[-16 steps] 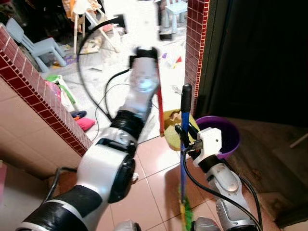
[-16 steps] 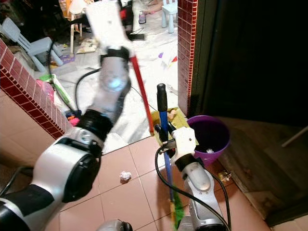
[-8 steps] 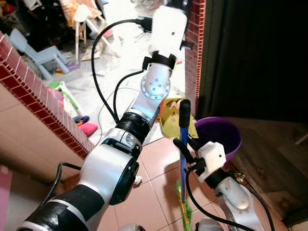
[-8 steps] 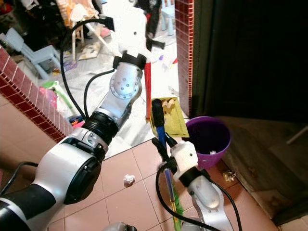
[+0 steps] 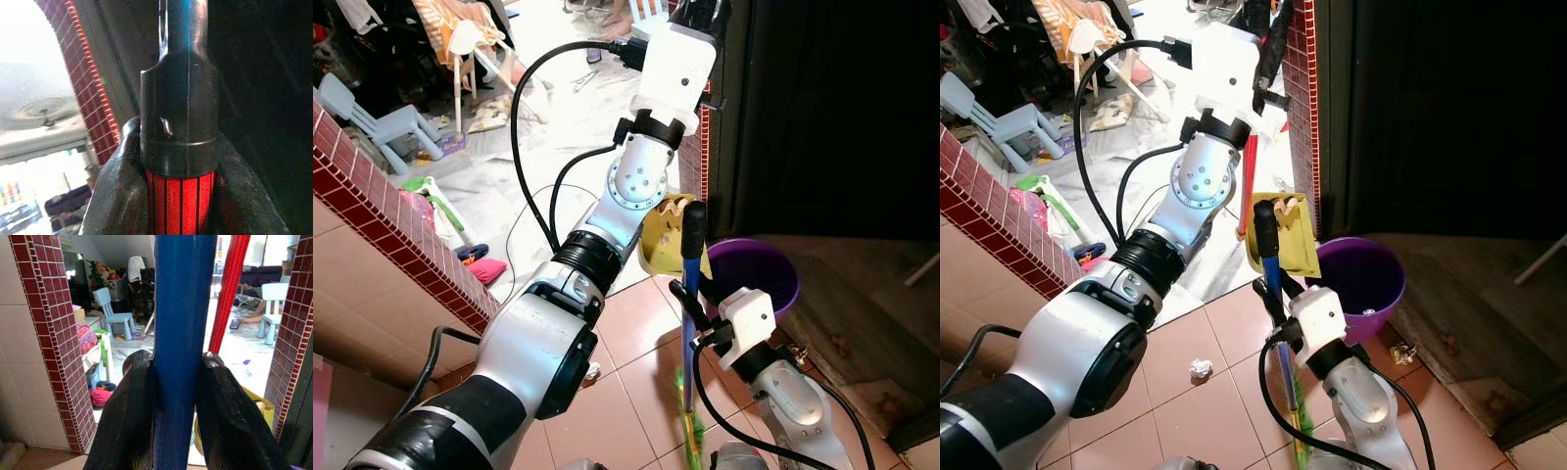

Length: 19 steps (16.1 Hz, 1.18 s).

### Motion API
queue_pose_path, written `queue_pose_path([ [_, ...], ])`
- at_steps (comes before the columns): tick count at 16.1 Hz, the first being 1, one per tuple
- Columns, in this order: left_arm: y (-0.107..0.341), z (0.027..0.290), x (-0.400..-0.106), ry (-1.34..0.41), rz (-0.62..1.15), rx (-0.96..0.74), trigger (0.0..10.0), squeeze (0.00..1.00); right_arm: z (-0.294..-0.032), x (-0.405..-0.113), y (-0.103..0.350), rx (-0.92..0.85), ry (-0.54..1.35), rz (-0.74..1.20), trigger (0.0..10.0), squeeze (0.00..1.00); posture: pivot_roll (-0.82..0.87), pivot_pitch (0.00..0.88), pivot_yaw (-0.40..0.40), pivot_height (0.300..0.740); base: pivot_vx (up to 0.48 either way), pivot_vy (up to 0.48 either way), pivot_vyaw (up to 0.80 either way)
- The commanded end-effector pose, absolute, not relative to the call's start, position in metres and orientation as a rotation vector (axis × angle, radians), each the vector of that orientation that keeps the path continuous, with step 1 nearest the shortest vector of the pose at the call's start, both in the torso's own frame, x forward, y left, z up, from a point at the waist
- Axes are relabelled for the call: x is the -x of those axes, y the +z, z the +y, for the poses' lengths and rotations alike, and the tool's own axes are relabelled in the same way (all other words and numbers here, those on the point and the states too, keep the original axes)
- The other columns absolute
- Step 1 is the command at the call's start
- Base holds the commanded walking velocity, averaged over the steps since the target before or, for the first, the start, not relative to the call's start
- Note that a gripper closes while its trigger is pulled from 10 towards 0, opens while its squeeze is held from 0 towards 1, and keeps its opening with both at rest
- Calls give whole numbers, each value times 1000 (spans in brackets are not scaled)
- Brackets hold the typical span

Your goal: Sweep floor

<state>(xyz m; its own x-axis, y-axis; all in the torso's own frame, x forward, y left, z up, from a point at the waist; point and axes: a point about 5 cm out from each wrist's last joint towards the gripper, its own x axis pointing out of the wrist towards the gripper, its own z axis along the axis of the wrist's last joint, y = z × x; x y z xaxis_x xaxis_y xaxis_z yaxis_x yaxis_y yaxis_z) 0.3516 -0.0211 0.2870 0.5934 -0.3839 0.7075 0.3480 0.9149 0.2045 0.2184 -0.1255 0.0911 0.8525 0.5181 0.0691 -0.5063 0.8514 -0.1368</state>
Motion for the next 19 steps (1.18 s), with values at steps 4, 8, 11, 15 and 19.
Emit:
queue_pose_path([
  [4,285,-80,-305,-634,-903,86,10000,0,-120,-226,101,130,548,-150,10000,0,-299,0,227,740,0,0,0],
  [8,284,-89,-291,-726,-940,102,10000,0,-119,-229,100,132,547,-156,10000,0,-297,0,227,740,0,0,0],
  [11,285,-95,-284,-800,-911,167,10000,0,-118,-231,96,149,558,-137,10000,0,-291,0,225,740,0,0,0],
  [15,294,-94,-282,-805,-917,219,10000,0,-124,-222,78,286,672,-5,10000,0,-297,0,216,740,0,0,0],
  [19,295,-100,-267,-887,-971,220,10000,0,-138,-218,71,338,650,17,10000,0,-313,0,223,740,0,0,0],
])
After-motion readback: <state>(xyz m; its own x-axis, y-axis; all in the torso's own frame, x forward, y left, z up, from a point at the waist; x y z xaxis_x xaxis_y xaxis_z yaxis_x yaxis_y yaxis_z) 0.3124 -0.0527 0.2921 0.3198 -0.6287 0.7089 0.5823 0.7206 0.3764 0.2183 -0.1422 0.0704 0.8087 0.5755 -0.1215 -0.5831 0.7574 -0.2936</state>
